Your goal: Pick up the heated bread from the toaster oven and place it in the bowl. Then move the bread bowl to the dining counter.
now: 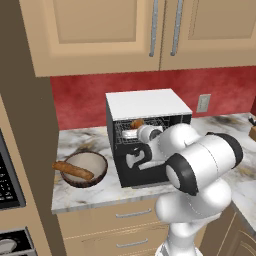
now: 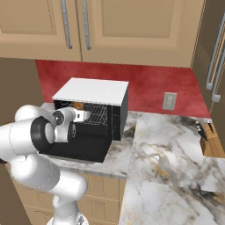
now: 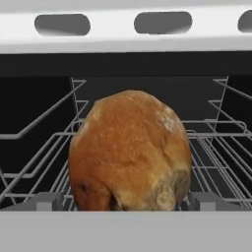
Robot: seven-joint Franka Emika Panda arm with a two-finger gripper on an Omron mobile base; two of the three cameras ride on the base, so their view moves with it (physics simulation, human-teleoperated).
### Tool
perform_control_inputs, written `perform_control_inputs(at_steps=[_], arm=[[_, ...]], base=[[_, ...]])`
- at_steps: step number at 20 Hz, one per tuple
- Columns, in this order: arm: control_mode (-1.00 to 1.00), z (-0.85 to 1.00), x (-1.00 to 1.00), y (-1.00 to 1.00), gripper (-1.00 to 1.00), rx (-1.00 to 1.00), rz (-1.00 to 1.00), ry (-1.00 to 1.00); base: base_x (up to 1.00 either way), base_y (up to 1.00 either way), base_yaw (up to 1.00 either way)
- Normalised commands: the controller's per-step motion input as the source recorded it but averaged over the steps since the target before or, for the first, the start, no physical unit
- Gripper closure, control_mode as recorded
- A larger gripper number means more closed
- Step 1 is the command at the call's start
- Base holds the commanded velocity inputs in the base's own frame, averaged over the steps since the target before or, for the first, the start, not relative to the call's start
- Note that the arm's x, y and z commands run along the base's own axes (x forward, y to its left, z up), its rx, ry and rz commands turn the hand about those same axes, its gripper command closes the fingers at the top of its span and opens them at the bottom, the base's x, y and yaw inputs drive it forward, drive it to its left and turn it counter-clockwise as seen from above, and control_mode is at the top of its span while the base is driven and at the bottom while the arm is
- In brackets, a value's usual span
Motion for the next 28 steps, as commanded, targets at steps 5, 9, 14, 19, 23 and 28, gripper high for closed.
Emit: perform_control_inputs(at_steps=[5,9,14,19,23,28], arm=[[-1.00,0.00,0.18,0.00,-1.00,0.00,0.00,0.00],[-1.00,0.00,0.02,0.00,1.00,0.00,0.00,0.00],[-1.00,0.00,-0.10,0.00,1.00,0.00,0.00,-0.03],[-1.00,0.00,-0.22,0.00,1.00,0.00,0.00,-0.02],[-1.00,0.02,-0.56,0.00,1.00,0.00,0.00,-0.12],[-1.00,0.17,-0.82,0.00,1.00,0.00,0.00,-0.14]], base=[[0.00,0.00,0.00],[0.00,0.00,0.00],[0.00,0.00,0.00],[0.00,0.00,0.00],[0.00,0.00,0.00],[0.00,0.00,0.00]])
